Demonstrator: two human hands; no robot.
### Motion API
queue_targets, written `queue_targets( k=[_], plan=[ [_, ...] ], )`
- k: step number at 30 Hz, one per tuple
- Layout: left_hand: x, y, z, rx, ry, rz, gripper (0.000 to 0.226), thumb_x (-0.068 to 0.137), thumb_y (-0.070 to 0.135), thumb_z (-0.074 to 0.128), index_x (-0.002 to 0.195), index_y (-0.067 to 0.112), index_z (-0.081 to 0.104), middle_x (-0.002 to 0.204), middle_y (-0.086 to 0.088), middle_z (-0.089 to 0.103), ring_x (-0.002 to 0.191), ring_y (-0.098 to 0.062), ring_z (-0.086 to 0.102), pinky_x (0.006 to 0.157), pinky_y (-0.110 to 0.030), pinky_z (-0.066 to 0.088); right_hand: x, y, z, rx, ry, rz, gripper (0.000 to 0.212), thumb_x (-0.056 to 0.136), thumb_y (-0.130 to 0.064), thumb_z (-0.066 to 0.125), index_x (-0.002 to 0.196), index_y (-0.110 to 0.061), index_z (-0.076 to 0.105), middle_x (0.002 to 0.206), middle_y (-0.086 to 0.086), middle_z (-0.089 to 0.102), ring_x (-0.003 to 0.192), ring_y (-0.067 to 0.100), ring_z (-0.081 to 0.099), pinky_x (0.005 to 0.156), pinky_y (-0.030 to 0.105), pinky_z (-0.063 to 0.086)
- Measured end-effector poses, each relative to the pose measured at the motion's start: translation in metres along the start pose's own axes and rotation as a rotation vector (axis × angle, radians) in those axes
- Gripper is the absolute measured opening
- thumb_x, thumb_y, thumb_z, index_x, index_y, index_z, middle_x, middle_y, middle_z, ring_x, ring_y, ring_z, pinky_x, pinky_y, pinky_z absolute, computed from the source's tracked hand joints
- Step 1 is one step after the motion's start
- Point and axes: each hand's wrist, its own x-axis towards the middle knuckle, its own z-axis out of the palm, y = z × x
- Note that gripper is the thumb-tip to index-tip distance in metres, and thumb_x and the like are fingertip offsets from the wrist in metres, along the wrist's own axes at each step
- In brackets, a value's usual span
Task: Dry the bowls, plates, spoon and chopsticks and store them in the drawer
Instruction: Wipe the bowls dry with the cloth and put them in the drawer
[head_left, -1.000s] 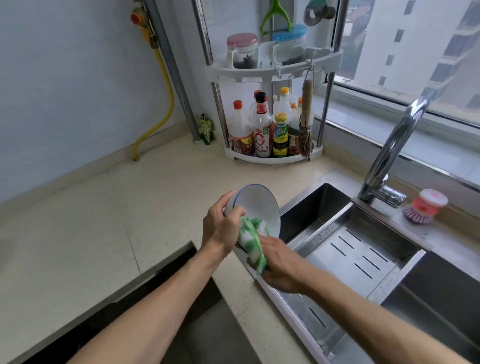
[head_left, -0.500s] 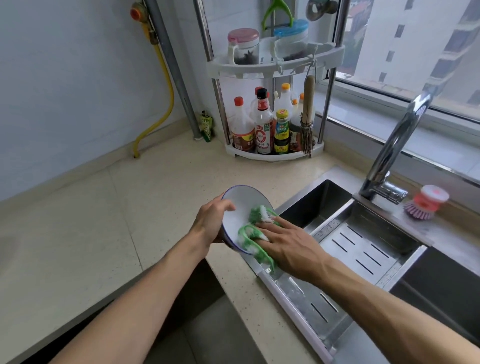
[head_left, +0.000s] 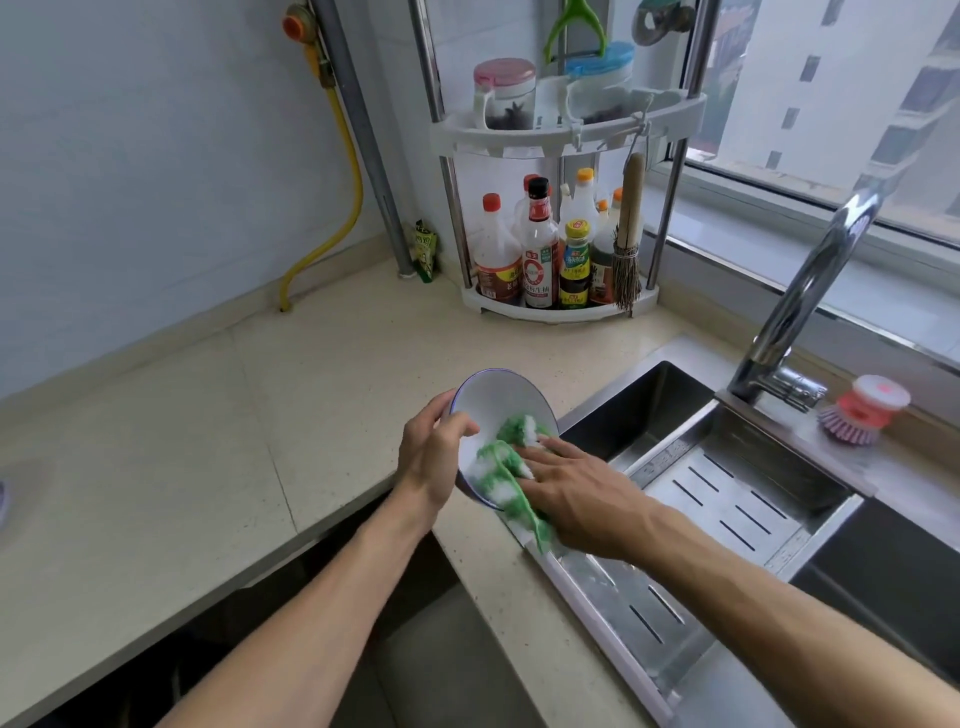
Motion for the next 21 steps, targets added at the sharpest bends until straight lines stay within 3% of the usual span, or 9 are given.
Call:
queue_targets(
  k=[2, 4, 6, 8, 9, 12, 15, 18, 21],
  plan=[
    [-0.002, 0.003, 0.005, 0.027, 0.064, 0.036, 0.017, 0.064, 0.028, 0.054, 0.075, 0.028, 0.066, 0.074, 0.01, 0.062, 0.077, -0.017, 0.056, 0.068, -0.03, 0.042, 0.009, -0.011, -0.008, 0.049, -0.073, 0.086, 0.058, 0.073, -0.001, 0.074, 0.129, -0.01, 0.06, 0.139, 0.011, 0.059, 0.134, 0.028, 0.051, 0.114, 0.05, 0.038],
    [-0.004, 0.004, 0.012, 0.01, 0.166, 0.044, 0.033, 0.062, 0.03, 0.053, 0.089, 0.026, 0.072, 0.082, 0.006, 0.069, 0.08, -0.017, 0.062, 0.067, -0.03, 0.046, 0.02, -0.041, -0.018, 0.367, -0.111, 0.259, 0.029, 0.078, 0.004, 0.061, 0.104, -0.007, 0.059, 0.113, 0.011, 0.063, 0.11, 0.026, 0.055, 0.099, 0.037, 0.04],
    [-0.009, 0.001, 0.014, 0.032, 0.213, 0.051, 0.047, 0.061, 0.032, 0.053, 0.103, 0.029, 0.073, 0.092, 0.004, 0.072, 0.084, -0.015, 0.065, 0.07, -0.03, 0.051, 0.02, -0.053, -0.016, 0.569, -0.099, 0.329, 0.022, 0.078, 0.006, 0.053, 0.088, -0.012, 0.046, 0.09, 0.004, 0.052, 0.085, 0.02, 0.044, 0.082, 0.027, 0.034],
    [-0.011, 0.0, 0.01, 0.085, 0.175, 0.069, 0.052, 0.061, 0.033, 0.052, 0.109, 0.032, 0.072, 0.094, 0.008, 0.072, 0.087, -0.01, 0.065, 0.071, -0.029, 0.05, 0.01, -0.041, -0.009, 0.42, -0.09, 0.186, 0.025, 0.077, 0.003, 0.055, 0.097, -0.012, 0.053, 0.099, 0.005, 0.061, 0.093, 0.02, 0.053, 0.091, 0.035, 0.044],
    [-0.01, 0.0, 0.007, 0.094, 0.144, 0.07, 0.052, 0.062, 0.032, 0.052, 0.11, 0.031, 0.072, 0.095, 0.009, 0.071, 0.089, -0.01, 0.064, 0.071, -0.028, 0.049, 0.006, -0.027, -0.002, 0.257, -0.094, 0.109, 0.034, 0.08, -0.001, 0.057, 0.112, -0.011, 0.058, 0.117, 0.008, 0.065, 0.111, 0.022, 0.058, 0.103, 0.043, 0.046],
    [-0.006, 0.003, 0.007, 0.057, 0.145, 0.086, 0.053, 0.062, 0.032, 0.052, 0.111, 0.025, 0.071, 0.093, 0.007, 0.068, 0.085, -0.011, 0.062, 0.063, -0.024, 0.044, 0.006, -0.004, 0.007, -0.036, -0.037, 0.094, 0.058, 0.086, -0.012, 0.06, 0.144, -0.013, 0.049, 0.151, 0.01, 0.048, 0.143, 0.027, 0.041, 0.117, 0.05, 0.034],
    [-0.005, 0.008, 0.016, 0.047, 0.27, 0.083, 0.057, 0.061, 0.035, 0.05, 0.113, 0.025, 0.071, 0.094, 0.005, 0.069, 0.081, -0.009, 0.06, 0.059, -0.022, 0.042, 0.026, -0.039, -0.001, 0.202, 0.009, 0.329, 0.038, 0.075, -0.002, 0.061, 0.113, -0.007, 0.061, 0.124, 0.014, 0.065, 0.121, 0.032, 0.056, 0.108, 0.045, 0.041],
    [-0.007, 0.005, 0.011, 0.082, 0.242, 0.044, 0.047, 0.059, 0.035, 0.051, 0.1, 0.03, 0.073, 0.089, 0.006, 0.069, 0.081, -0.014, 0.061, 0.064, -0.026, 0.042, 0.024, -0.054, -0.009, 0.518, -0.015, 0.324, 0.024, 0.071, 0.004, 0.052, 0.087, -0.013, 0.048, 0.087, 0.008, 0.057, 0.083, 0.028, 0.051, 0.085, 0.04, 0.046],
    [0.0, 0.009, -0.01, 0.104, 0.012, -0.062, 0.014, 0.058, 0.032, 0.055, 0.068, 0.022, 0.057, 0.076, 0.001, 0.055, 0.075, -0.023, 0.05, 0.063, -0.029, 0.037, 0.0, -0.013, 0.002, 0.067, 0.03, -0.014, 0.049, 0.078, -0.007, 0.068, 0.124, -0.018, 0.056, 0.124, 0.005, 0.067, 0.119, 0.024, 0.058, 0.1, 0.043, 0.05]
  ],
)
